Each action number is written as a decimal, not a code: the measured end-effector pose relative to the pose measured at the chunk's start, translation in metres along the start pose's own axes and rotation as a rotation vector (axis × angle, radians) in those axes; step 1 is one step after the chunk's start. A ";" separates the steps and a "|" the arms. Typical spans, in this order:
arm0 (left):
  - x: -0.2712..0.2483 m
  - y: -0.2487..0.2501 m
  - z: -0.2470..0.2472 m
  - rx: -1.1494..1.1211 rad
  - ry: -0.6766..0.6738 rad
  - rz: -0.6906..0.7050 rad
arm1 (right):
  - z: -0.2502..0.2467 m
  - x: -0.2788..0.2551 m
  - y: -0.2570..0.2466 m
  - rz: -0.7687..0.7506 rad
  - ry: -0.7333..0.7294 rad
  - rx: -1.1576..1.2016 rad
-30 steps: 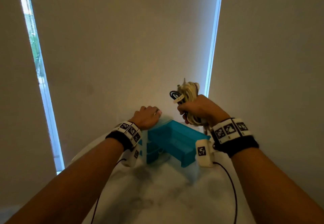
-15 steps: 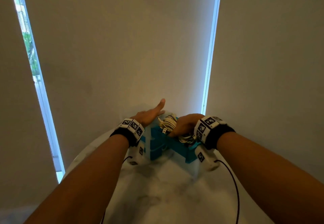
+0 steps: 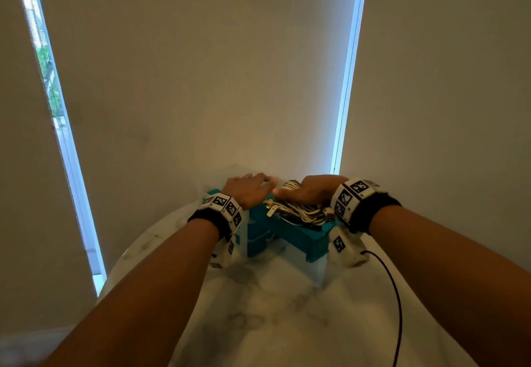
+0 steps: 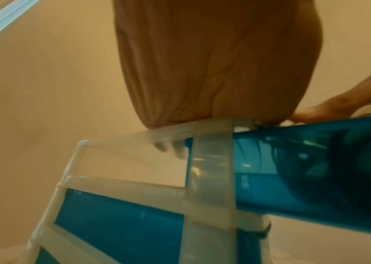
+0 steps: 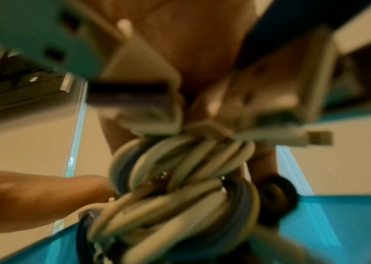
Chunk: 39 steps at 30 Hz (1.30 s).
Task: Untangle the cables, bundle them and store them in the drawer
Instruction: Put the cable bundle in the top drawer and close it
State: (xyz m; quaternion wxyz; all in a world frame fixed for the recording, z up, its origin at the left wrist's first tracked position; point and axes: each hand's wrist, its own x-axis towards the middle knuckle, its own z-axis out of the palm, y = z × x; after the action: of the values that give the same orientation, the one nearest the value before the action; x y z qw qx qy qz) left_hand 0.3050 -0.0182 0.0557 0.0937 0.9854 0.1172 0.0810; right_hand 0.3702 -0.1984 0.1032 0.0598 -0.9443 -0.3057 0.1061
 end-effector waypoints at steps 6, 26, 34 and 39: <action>-0.003 0.004 -0.002 -0.093 -0.016 -0.007 | 0.001 0.007 -0.009 -0.006 -0.028 -0.070; 0.012 0.018 0.012 0.177 0.066 -0.029 | 0.006 0.040 0.006 -0.152 0.027 0.050; 0.013 0.007 0.007 0.094 -0.012 -0.014 | -0.004 0.031 0.017 -0.189 0.272 -0.029; 0.012 0.009 0.006 0.086 -0.017 -0.022 | -0.009 0.024 0.024 -0.160 0.367 0.118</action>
State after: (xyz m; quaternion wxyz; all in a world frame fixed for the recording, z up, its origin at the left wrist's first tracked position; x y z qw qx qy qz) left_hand 0.3191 -0.0247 0.0530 0.0533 0.9878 0.1304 0.0663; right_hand 0.4051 -0.2041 0.1037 0.1779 -0.9153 -0.3572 -0.0550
